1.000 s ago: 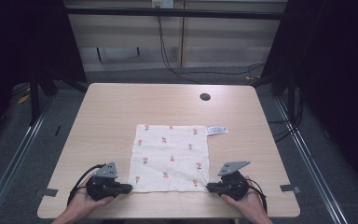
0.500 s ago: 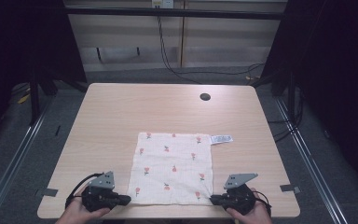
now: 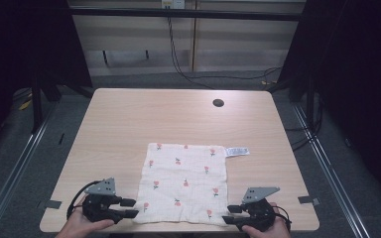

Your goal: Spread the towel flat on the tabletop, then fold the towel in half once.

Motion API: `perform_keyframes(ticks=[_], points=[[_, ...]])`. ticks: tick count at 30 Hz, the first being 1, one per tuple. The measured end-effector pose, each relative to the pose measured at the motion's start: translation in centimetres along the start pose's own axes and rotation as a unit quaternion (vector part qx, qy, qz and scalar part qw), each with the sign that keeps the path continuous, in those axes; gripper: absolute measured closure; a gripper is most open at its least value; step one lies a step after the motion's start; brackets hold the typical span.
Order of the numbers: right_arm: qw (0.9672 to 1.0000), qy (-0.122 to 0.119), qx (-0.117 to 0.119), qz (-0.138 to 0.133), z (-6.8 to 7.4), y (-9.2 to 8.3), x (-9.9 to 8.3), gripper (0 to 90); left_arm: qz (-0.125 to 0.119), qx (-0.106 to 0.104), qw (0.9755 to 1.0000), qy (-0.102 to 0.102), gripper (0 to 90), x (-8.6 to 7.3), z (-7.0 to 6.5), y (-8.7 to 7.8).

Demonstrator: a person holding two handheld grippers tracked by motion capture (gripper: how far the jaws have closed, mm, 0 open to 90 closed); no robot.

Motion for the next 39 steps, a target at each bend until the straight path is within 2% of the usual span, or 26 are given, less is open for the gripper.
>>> perform_keyframes(ticks=[1,2,3,5,6,10,12,15,17,18,20,22,23,24,25,26,27,28,29,30,34,36,38,39], points=[[1.0000,0.000,-0.005,-0.006,-0.3,-0.2,0.2,53.4,-0.008,-0.001,1.0000,-0.005,56.1,0.2,0.2,-0.2],[0.9996,0.006,-0.018,-0.022,-0.8,-0.5,0.6,51.4,-0.016,0.014,0.9997,-0.013,51.2,0.6,0.9,-0.3],[0.9996,0.006,-0.018,-0.022,-0.8,-0.5,0.6,51.4,-0.016,0.014,0.9997,-0.013,50.3,0.6,0.9,-0.3],[0.9987,0.014,-0.027,-0.040,-1.6,-0.8,1.1,50.1,-0.024,0.024,0.9992,-0.020,47.2,0.9,1.6,-0.2],[0.9986,0.018,-0.031,-0.040,-1.9,-0.8,1.3,50.0,-0.023,0.033,0.9987,-0.031,45.1,1.1,2.3,-0.1],[0.9981,0.026,-0.033,-0.045,-2.7,-0.6,1.6,50.0,-0.013,0.046,0.9983,-0.035,43.3,0.9,3.1,-0.1],[0.9979,0.029,-0.035,-0.046,-3.1,-0.4,2.0,50.0,-0.014,0.058,0.9973,-0.042,41.3,0.8,3.5,-0.3],[0.9977,0.028,-0.038,-0.049,-3.5,0.1,2.7,50.0,-0.027,0.065,0.9960,-0.055,41.2,1.1,4.0,-0.6],[0.9974,0.024,-0.039,-0.055,-3.8,0.1,3.4,52.5,-0.035,0.088,0.9940,-0.055,41.1,1.8,4.9,-0.6],[0.9974,0.024,-0.039,-0.055,-3.8,0.1,3.4,52.5,-0.035,0.088,0.9940,-0.055,41.5,1.8,4.9,-0.6],[0.9976,0.017,-0.042,-0.053,-4.0,0.2,3.8,52.5,-0.045,0.095,0.9935,-0.042,43.3,2.8,5.4,-0.2],[0.9977,0.016,-0.040,-0.053,-4.2,0.2,3.9,52.9,-0.050,0.094,0.9937,-0.035,46.2,3.2,5.3,-0.1],[0.9977,0.017,-0.040,-0.051,-4.5,0.2,4.1,53.2,-0.047,0.081,0.9952,-0.029,49.6,3.4,5.1,0.1],[0.9972,0.024,-0.044,-0.056,-5.3,0.3,4.7,53.3,-0.045,0.074,0.9961,-0.021,47.7,3.7,5.1,0.2],[0.9969,0.027,-0.044,-0.059,-5.8,0.4,5.0,53.2,-0.046,0.079,0.9956,-0.018,46.5,4.4,5.4,0.5],[0.9967,0.029,-0.047,-0.060,-6.3,0.4,5.3,53.2,-0.058,0.079,0.9950,-0.018,45.9,5.0,5.6,0.5],[0.9967,0.029,-0.047,-0.060,-6.3,0.4,5.3,53.2,-0.058,0.079,0.9950,-0.018,46.8,5.0,5.6,0.5],[0.9962,0.033,-0.049,-0.064,-7.2,0.5,6.0,53.1,-0.068,0.081,0.9941,-0.021,47.4,5.9,6.3,0.6],[0.9962,0.033,-0.049,-0.064,-7.2,0.5,6.0,53.1,-0.068,0.081,0.9941,-0.021,47.5,5.9,6.3,0.6],[0.9951,0.038,-0.058,-0.071,-7.9,0.5,6.8,51.9,-0.077,0.088,0.9929,-0.022,49.1,6.7,6.7,0.7],[0.9949,0.028,-0.061,-0.075,-8.7,0.5,8.0,51.2,-0.077,0.093,0.9926,-0.016,50.6,7.6,7.2,1.0],[0.9949,0.027,-0.062,-0.076,-9.3,0.6,8.6,51.4,-0.089,0.091,0.9917,-0.014,51.7,8.3,7.5,1.2],[0.9933,0.040,-0.063,-0.089,-10.3,0.9,9.4,52.4,-0.085,0.093,0.9920,-0.012,51.1,8.6,7.9,1.4],[0.9933,0.040,-0.063,-0.089,-10.3,0.9,9.4,52.4,-0.083,0.084,0.9929,-0.015,51.1,8.8,7.9,1.6]])
Point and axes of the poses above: each handheld gripper's, and its own axes: y roughly forward along the jaws, x roughly out of its top, z roughly to its left, the point moved 9 cm from there along y, roughly forward along the jaws, and after that the axes turned 5 degrees about -y, right-handed, at the moved point
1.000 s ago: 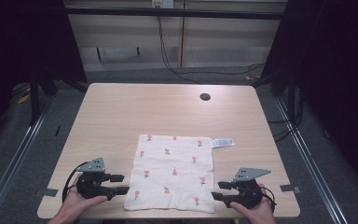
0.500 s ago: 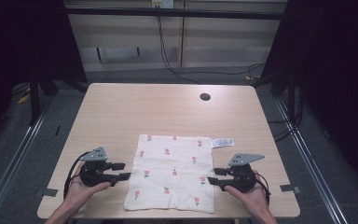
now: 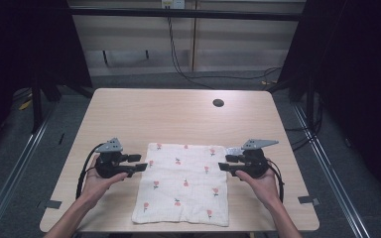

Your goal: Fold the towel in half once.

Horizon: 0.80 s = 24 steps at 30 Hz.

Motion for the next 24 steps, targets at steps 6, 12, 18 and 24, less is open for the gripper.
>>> perform_keyframes(ticks=[6,12,18,24], points=[[0.9998,0.007,-0.013,0.012,-2.3,1.4,0.8,53.5,-0.007,0.000,1.0000,-0.007,51.8,1.0,1.6,1.2],[0.9991,0.014,-0.031,0.026,-5.5,4.2,1.3,56.6,0.000,0.017,0.9994,-0.029,55.2,1.9,4.0,2.9],[0.9974,0.028,-0.045,0.050,-7.8,5.7,1.0,57.5,0.009,0.026,0.9993,-0.025,54.6,2.9,4.5,4.1],[0.9957,0.030,-0.057,0.067,-8.5,6.4,0.0,64.7,0.024,0.043,0.9975,-0.049,56.9,2.2,7.1,4.4]])
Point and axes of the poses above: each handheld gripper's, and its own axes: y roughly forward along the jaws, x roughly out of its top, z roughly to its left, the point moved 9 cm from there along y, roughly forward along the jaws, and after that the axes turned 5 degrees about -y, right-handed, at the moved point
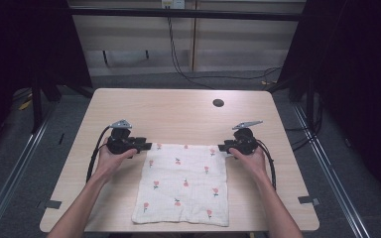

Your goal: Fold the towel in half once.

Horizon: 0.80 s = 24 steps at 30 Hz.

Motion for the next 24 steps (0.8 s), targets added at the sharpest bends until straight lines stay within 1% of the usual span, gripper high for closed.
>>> perform_keyframes(ticks=[1,2,4,6,7,8,9,10,11,12,13,14,15,17,18,19,20,22,24], points=[[1.0000,-0.002,0.001,-0.001,0.1,0.1,-0.1,66.8,0.002,0.001,1.0000,-0.002,57.5,-0.1,0.3,0.0],[0.9999,-0.013,-0.010,-0.003,0.0,0.0,-0.2,67.1,-0.001,0.006,1.0000,-0.006,57.4,-0.1,0.8,-0.1],[0.9999,-0.011,-0.009,-0.003,0.1,0.0,-0.2,66.9,-0.004,0.004,0.9999,-0.010,57.3,-0.1,1.0,-0.1],[0.9997,-0.018,-0.013,0.009,0.1,0.2,-0.5,66.7,-0.004,0.008,0.9999,-0.009,56.0,0.0,1.4,0.1],[0.9997,-0.019,-0.010,0.008,0.2,0.4,-0.6,66.9,-0.007,0.002,0.9999,-0.008,55.8,0.1,1.5,0.4],[0.9997,-0.019,-0.010,0.008,0.2,0.4,-0.6,66.9,-0.007,0.002,0.9999,-0.008,55.6,0.1,1.5,0.4],[0.9998,-0.019,-0.008,0.005,0.4,0.6,-0.6,67.7,-0.004,0.007,1.0000,-0.006,55.6,0.0,1.5,0.7],[0.9998,-0.020,0.002,-0.004,0.7,0.7,-0.6,70.2,0.000,0.013,0.9999,-0.001,55.1,-0.2,1.7,1.1],[0.9998,-0.020,0.002,-0.004,0.7,0.7,-0.6,70.2,0.000,0.013,0.9999,-0.001,55.1,-0.2,1.7,1.1],[0.9998,-0.020,0.002,-0.003,0.9,0.7,-0.7,78.5,-0.004,0.005,1.0000,-0.006,55.1,-0.2,1.6,1.5],[0.9998,-0.020,0.002,-0.003,0.9,0.7,-0.7,78.5,-0.004,0.005,1.0000,-0.006,55.1,-0.2,1.6,1.5],[0.9998,-0.020,0.003,-0.004,1.0,0.6,-0.7,80.4,-0.005,0.004,1.0000,-0.006,55.1,-0.3,1.5,1.6],[0.9997,-0.019,0.008,-0.010,1.1,0.5,-0.6,84.6,0.002,0.008,1.0000,0.003,55.1,-0.4,1.3,2.0],[0.9997,-0.016,0.009,-0.014,1.2,0.4,-0.6,85.8,0.002,0.007,1.0000,0.002,54.8,-0.4,1.3,2.1],[0.9997,-0.014,0.010,-0.016,1.2,0.4,-0.6,85.9,0.002,0.005,1.0000,-0.004,55.1,-0.5,1.4,2.2],[0.9997,-0.014,0.010,-0.016,1.2,0.4,-0.6,85.9,0.002,0.005,1.0000,-0.004,55.8,-0.5,1.4,2.2],[0.9997,-0.011,0.013,-0.019,1.2,0.3,-0.5,86.2,0.012,0.010,0.9999,0.002,55.7,-0.7,1.5,2.4],[0.9996,-0.009,0.013,-0.023,1.2,0.2,-0.5,86.2,0.015,0.007,0.9999,0.001,55.9,-0.9,1.4,2.6],[0.9996,-0.009,0.015,-0.023,1.3,0.1,-0.5,86.3,0.017,0.006,0.9998,0.006,57.6,-1.0,1.2,3.0]])
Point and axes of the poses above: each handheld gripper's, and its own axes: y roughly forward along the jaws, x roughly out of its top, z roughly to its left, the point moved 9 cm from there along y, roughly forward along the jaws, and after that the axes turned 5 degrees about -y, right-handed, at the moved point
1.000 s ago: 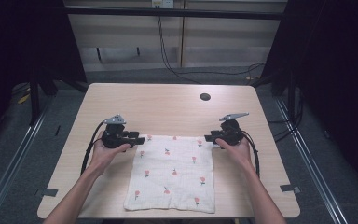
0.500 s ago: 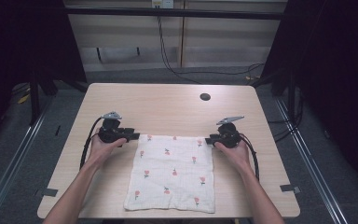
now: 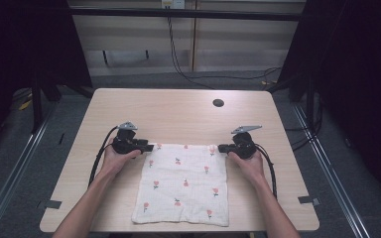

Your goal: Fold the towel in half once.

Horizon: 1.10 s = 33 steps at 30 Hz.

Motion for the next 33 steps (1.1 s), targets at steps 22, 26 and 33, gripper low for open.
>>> perform_keyframes(ticks=[22,26,33], points=[[0.9998,0.003,0.016,-0.014,1.1,-0.3,0.5,86.3,-0.015,-0.004,0.9999,0.002,85.7,0.3,-1.1,-1.1],[0.9996,-0.002,0.017,-0.021,1.4,-0.8,0.8,86.4,-0.019,-0.007,0.9998,0.003,85.7,0.3,-1.3,-1.5],[0.9984,0.005,0.020,-0.052,0.9,-2.7,1.7,86.7,-0.041,-0.025,0.9988,0.000,85.7,1.1,-1.8,-2.7]])
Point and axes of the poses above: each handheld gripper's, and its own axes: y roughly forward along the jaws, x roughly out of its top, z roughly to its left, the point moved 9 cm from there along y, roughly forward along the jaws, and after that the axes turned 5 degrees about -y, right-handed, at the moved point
